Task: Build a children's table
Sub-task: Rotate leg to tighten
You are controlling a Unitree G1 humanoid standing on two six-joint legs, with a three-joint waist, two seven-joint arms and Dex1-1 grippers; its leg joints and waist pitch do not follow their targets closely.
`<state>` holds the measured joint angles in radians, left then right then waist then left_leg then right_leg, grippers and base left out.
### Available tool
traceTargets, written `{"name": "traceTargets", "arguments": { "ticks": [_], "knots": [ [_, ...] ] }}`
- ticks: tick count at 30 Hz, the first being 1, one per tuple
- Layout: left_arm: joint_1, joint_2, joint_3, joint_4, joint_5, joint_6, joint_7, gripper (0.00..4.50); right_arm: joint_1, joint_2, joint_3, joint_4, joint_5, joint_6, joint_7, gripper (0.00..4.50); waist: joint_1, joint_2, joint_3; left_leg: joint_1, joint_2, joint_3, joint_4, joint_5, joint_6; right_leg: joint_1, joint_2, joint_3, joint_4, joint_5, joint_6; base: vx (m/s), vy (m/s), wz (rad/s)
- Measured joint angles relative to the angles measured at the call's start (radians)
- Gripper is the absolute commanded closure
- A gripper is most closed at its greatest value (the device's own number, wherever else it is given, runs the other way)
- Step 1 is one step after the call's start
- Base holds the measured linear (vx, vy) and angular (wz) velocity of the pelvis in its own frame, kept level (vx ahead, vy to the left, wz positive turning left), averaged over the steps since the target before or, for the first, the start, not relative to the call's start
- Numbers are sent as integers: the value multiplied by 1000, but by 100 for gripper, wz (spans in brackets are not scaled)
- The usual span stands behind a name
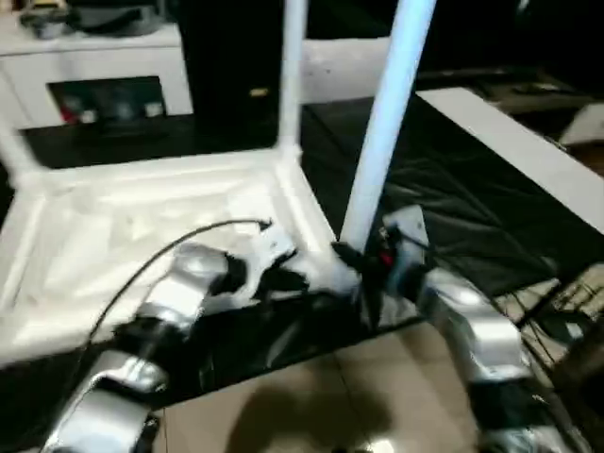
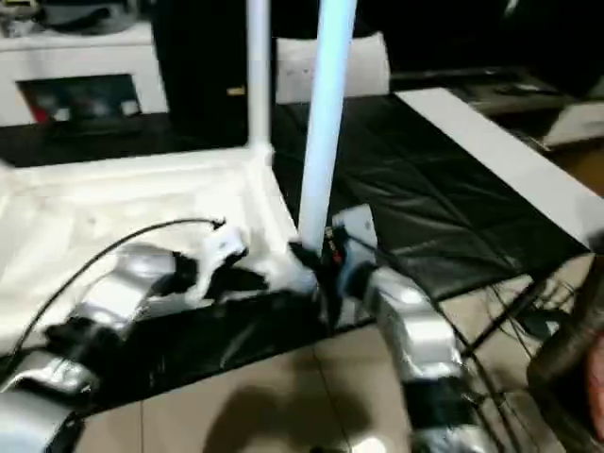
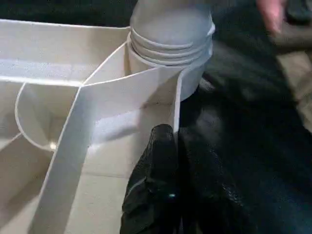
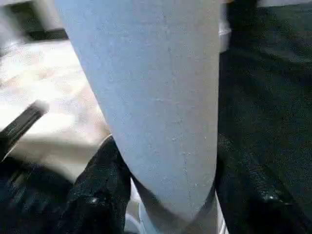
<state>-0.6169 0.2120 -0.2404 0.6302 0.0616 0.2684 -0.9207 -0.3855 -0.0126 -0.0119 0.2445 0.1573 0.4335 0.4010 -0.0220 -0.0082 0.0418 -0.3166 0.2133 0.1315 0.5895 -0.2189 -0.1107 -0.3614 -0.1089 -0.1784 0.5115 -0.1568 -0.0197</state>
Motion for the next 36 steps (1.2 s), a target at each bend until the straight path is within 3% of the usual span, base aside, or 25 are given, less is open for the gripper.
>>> {"name": "traceTargets", "arguments": {
  "ticks": [3, 5, 8, 12, 14, 17, 22, 24, 27, 36],
  "knots": [
    [-19, -37, 8, 18, 4, 17, 78, 450, -44, 47, -19, 44, -23, -14, -128, 247, -4, 3, 2, -2, -5, 0, -1, -1, 1, -3, -4, 0, 0, 0, 0, 0, 0, 0],
    [-22, -43, 8, 18, 5, 18, 88, 450, -48, 62, -26, 54, -23, -34, -157, 177, -1, 3, 2, -6, -6, 0, -3, -2, 3, -4, -4, 3, 2, 0, 0, 0, 0, 0],
    [-25, -43, 11, 11, 7, 18, 93, 450, -48, 98, -46, 58, -20, -68, -181, 163, 2, 3, 2, -10, -7, 1, -4, -3, 5, -10, -4, 7, 10, 1, 0, 0, 0, 0],
    [-25, -37, 9, -11, 12, 7, 83, 450, -32, 110, -55, 32, -9, -98, -169, 124, 23, -5, -2, -15, -16, 14, -4, -5, 9, -36, -3, 41, 48, 21, -2, 55, -29, 6],
    [-24, -21, 1, -21, 12, -12, 59, 450, -13, 102, -55, 11, 0, -110, -132, 102, 31, -5, -2, -16, -15, 16, -7, -5, 9, -45, -1, 46, 59, 14, 0, 58, -49, 1],
    [-23, 9, -11, -29, 11, -46, 12, 450, 25, 57, -33, -16, 30, -130, -33, 70, 51, -5, -2, -17, -8, 20, -11, -1, 12, -57, 7, 49, 74, 4, -8, 34, -59, -6],
    [-9, 46, -19, -38, 4, -90, -57, 450, 73, -40, 1, -55, 58, -135, 127, 25, 64, -5, -2, -16, -3, 21, -13, -1, 11, -59, 16, 50, 75, 2, -13, 0, 0, 0],
    [-3, 77, -36, -49, -5, -112, -114, 450, 102, -126, 18, -85, 75, -135, 232, 8, 71, -5, -2, -16, -3, 22, -12, -1, 11, -59, 16, 52, 74, 2, -14, 0, 0, 0],
    [16, 128, -53, -59, -25, -163, -208, 450, 127, -244, 39, -112, 95, -134, 390, 1, 80, -6, -1, -15, -2, 22, -11, -1, 11, -58, 16, 55, 74, 3, -14, 0, 0, 0],
    [21, 236, -96, -68, -55, -255, -463, 450, 129, -443, 125, -124, 111, -118, 692, 1, 109, -11, -1, -14, -3, 22, -10, 1, 8, -57, 16, 57, 75, 4, -13, 0, 0, 0]
  ]
}}
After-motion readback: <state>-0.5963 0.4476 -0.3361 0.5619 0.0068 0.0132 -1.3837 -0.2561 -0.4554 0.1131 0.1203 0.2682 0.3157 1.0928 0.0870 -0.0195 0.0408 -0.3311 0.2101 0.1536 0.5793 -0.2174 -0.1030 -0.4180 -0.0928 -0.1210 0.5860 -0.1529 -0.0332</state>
